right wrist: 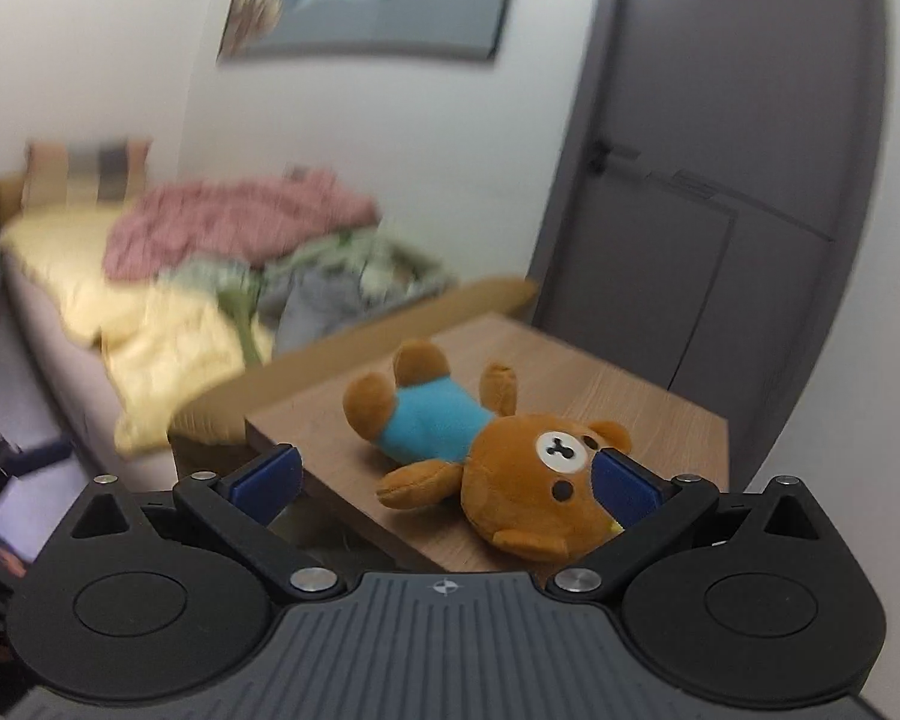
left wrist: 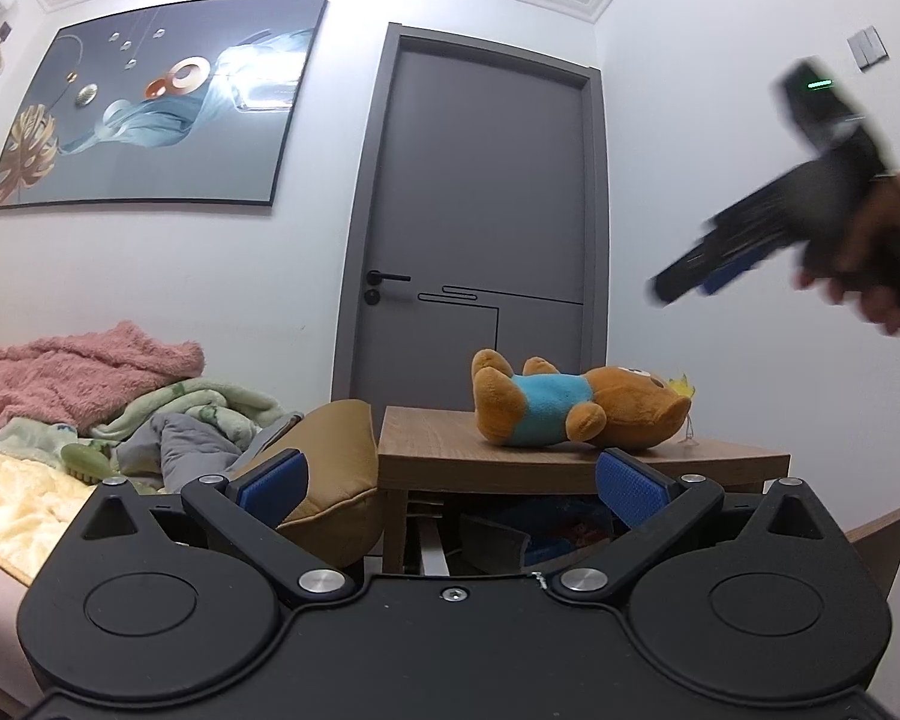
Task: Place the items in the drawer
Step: 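Lower the right gripper onto the teddy bear and close on its shirt, then lift the teddy bear off the nightstand with the right gripper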
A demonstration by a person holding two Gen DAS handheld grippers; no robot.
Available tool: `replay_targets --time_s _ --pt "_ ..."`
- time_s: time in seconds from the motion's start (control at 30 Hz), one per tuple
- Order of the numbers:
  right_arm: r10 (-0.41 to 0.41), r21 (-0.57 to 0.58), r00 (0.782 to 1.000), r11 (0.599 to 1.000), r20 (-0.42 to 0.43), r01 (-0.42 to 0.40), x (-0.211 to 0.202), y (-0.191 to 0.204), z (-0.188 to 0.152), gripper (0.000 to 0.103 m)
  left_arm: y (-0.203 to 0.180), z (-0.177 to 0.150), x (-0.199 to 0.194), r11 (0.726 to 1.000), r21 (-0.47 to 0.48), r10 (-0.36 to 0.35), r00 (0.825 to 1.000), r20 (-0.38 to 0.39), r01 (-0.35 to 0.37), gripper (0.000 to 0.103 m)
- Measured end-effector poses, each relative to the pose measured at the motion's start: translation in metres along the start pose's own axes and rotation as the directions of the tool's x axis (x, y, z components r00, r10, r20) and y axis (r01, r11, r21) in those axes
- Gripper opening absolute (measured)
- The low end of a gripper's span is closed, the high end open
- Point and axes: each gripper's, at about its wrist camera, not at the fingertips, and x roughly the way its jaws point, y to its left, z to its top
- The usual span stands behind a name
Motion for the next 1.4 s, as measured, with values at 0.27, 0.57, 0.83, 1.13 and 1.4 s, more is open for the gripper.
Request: replay_targets --time_s 0.27,0.57,0.83,1.13,1.4 --pt "0.021 -0.202 0.988 0.978 -0.156 -0.053 0.093 0.035 0.051 0.103 0.007 -0.001 -0.005 1.0 -0.018 -0.004 0.999 -0.033 0.003 0.102" --pt "-0.06 -0.328 0.941 0.943 -0.334 -0.056 0.162 0.043 0.035 0.103 0.006 -0.002 -0.01 1.0 -0.009 -0.023 0.999 -0.04 0.022 0.102" --pt "-0.063 -0.26 0.95 0.966 -0.306 -0.019 0.157 0.025 0.033 0.065 0.003 -0.005 -0.007 0.999 -0.011 -0.031 0.998 -0.053 0.03 0.102" --pt "-0.134 -0.282 0.965 0.957 -0.227 0.066 0.113 0.012 0.045 0.061 -0.004 -0.008 -0.005 0.999 -0.008 -0.053 0.997 -0.058 0.053 0.102" --pt "-0.18 -0.303 0.967 0.945 -0.181 0.119 0.046 0.01 0.072 0.061 -0.008 -0.008 -0.008 0.998 0.001 -0.07 0.997 -0.042 0.07 0.102"
